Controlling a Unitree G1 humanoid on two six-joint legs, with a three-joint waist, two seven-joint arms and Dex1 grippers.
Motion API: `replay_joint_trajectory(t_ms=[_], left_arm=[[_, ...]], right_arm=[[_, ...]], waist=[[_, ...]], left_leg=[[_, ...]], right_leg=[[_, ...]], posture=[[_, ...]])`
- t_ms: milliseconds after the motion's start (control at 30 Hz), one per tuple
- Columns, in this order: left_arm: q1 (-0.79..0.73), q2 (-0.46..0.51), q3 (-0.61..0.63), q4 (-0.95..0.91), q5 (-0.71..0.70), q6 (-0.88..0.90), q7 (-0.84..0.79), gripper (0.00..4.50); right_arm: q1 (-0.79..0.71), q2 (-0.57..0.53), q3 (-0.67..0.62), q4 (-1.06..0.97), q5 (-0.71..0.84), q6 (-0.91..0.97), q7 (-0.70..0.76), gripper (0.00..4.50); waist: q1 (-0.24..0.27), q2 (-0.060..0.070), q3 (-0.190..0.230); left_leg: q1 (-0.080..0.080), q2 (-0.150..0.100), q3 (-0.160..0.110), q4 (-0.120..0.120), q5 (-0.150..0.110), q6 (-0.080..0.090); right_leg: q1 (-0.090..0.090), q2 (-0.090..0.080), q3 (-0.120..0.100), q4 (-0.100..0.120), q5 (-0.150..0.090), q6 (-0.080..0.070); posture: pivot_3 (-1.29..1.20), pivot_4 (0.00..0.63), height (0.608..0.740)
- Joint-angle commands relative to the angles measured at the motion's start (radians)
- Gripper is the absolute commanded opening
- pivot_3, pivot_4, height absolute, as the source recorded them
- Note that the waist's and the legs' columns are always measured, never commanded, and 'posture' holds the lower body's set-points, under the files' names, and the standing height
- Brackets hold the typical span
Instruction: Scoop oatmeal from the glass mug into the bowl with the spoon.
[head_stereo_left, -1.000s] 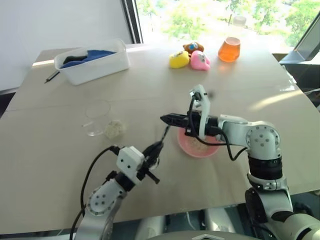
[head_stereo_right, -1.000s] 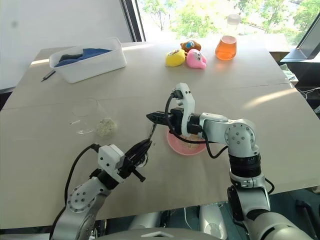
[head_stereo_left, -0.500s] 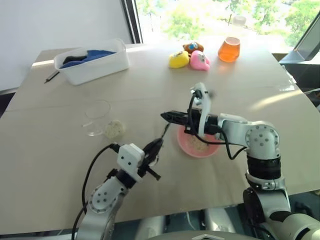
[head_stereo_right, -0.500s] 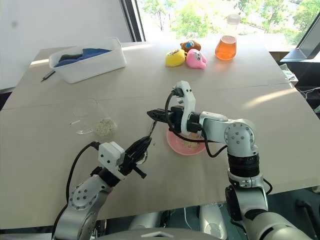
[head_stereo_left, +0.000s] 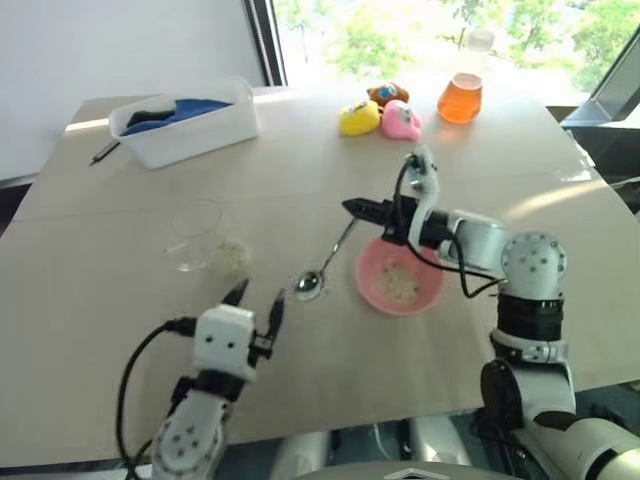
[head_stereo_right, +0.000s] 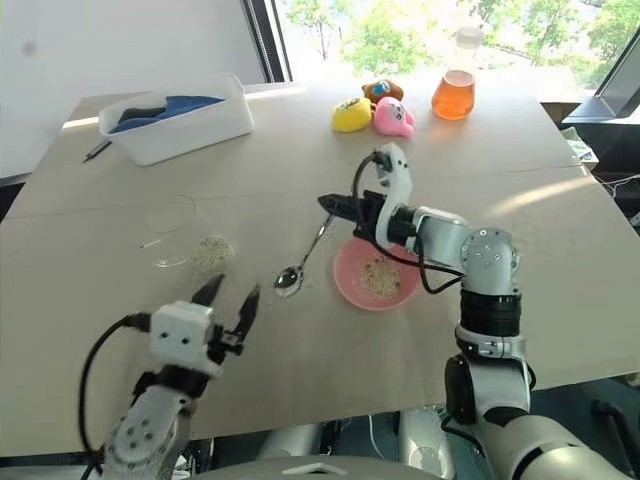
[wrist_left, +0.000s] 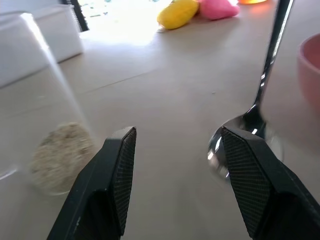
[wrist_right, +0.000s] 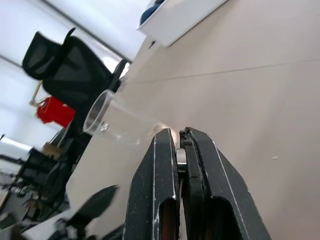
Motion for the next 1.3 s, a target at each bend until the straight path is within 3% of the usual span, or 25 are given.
replay_joint_trajectory(t_ms=[33,167,267,400,767,1300], left_arm=[[0.11,0.003,-0.006,-0.102,0.096,-0.105,0.029,2.78],[0.194,-0.092,0.076,-0.114,0.059,-0.159,0.111,2.78],[0.13,-0.134,0.187,-0.09,-0.008,-0.122,0.144,2.78],[0.021,-0.114,0.316,-0.03,-0.088,-0.087,0.137,2.78],[-0.123,0.01,0.476,0.179,-0.203,-0.07,0.044,2.78],[-0.31,0.132,0.475,0.403,-0.222,-0.039,-0.033,2.78]], right_arm=[[-0.059,-0.039,-0.038,0.033,-0.006,-0.031,0.023,0.0],[-0.095,-0.068,-0.041,0.085,-0.036,-0.06,0.042,0.0],[-0.117,-0.065,-0.04,0.102,-0.046,-0.07,0.049,0.0],[-0.132,-0.054,-0.038,0.108,-0.058,-0.079,0.053,0.0],[-0.199,-0.055,-0.074,0.101,-0.044,-0.079,0.033,0.0],[-0.265,-0.044,-0.112,0.073,0.024,-0.062,-0.036,0.0]], waist=[[-0.001,0.0,0.0],[-0.001,0.001,0.001],[-0.001,0.001,0.001],[0.0,0.001,0.001],[-0.002,0.002,0.001],[-0.004,0.001,0.001]], left_leg=[[0.0,0.0,0.0,0.0,0.0,0.0],[0.0,0.0,0.002,0.0,0.0,0.0],[0.0,0.001,0.001,0.0,0.0,0.0],[0.0,0.001,0.001,0.001,0.0,0.0],[-0.001,0.0,0.001,0.006,0.0,0.0],[-0.002,0.0,0.001,0.007,0.0,0.0]], right_leg=[[0.0,0.0,0.0,0.0,0.0,0.0],[0.0,0.0,0.002,0.0,0.0,0.0],[0.0,0.0,0.001,0.001,0.0,0.0],[0.0,0.0,0.0,0.003,0.0,0.0],[-0.001,0.001,0.0,0.006,0.0,0.0],[-0.003,0.0,0.001,0.007,0.0,0.0]], posture=[[0.0,0.15,0.74],[0.0,0.15,0.74],[0.0,0.15,0.74],[0.0,0.15,0.74],[0.0,0.15,0.74],[0.0,0.15,0.74]])
